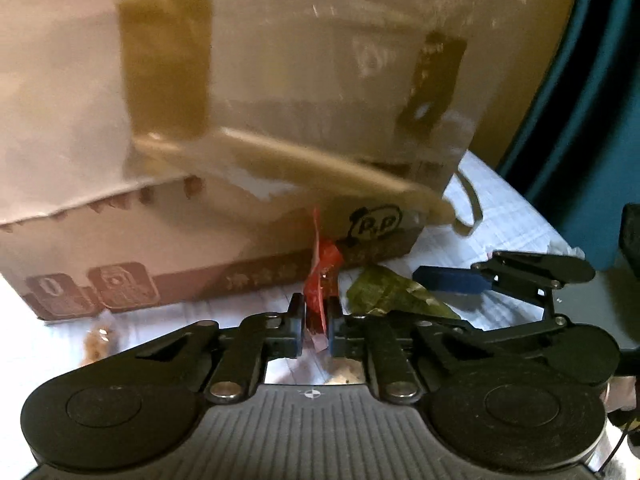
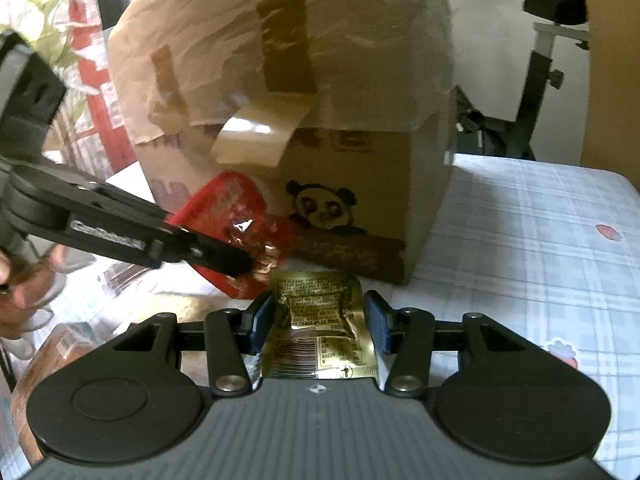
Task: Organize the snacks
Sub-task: 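Grasp the red packet with the left tool while the right tool holds the gold packet, then carry both packets over the lined box and open both tools to drop them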
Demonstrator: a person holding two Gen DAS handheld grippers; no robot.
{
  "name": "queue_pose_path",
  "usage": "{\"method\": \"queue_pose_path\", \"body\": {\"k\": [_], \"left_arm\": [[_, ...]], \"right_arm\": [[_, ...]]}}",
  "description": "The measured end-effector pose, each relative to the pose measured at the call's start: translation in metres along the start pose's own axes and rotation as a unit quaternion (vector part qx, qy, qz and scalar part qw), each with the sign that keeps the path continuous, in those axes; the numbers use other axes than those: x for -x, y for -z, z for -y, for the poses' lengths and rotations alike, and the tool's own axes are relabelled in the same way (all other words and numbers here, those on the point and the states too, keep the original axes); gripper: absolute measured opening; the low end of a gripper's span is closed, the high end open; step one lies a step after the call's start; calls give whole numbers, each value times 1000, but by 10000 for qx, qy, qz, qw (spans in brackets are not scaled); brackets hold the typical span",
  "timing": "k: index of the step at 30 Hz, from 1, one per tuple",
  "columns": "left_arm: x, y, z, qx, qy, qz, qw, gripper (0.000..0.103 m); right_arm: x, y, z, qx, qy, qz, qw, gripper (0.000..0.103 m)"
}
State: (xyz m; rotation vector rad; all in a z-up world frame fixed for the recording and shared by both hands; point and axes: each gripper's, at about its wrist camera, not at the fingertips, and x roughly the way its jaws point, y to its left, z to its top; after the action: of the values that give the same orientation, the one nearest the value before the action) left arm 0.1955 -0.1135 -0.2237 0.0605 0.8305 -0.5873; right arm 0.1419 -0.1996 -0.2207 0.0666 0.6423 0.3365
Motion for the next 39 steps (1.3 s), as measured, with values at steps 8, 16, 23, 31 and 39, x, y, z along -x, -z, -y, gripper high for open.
{"method": "queue_pose_path", "body": {"k": [8,16,23,31,39], "left_arm": [[40,12,-18,223,-194,139,9995,12],[84,23,-25,227,-388,270,9986,12],[124,33,-43,356,-588,609,9958,12],[162,33,-56,170,-804,838,9931,12],[226,-9,-59,-108,-811,1587,9839,12]], "right_arm": [[8,2,5,-226,118,186,9995,51],[2,2,-19,377,570,-60,9976,50],[17,-1,-35,494,849,-79,9951,50],[71,-11,-50,468,804,320,9951,50],[124,-70,-64,642,618,1376,9865,50]]}}
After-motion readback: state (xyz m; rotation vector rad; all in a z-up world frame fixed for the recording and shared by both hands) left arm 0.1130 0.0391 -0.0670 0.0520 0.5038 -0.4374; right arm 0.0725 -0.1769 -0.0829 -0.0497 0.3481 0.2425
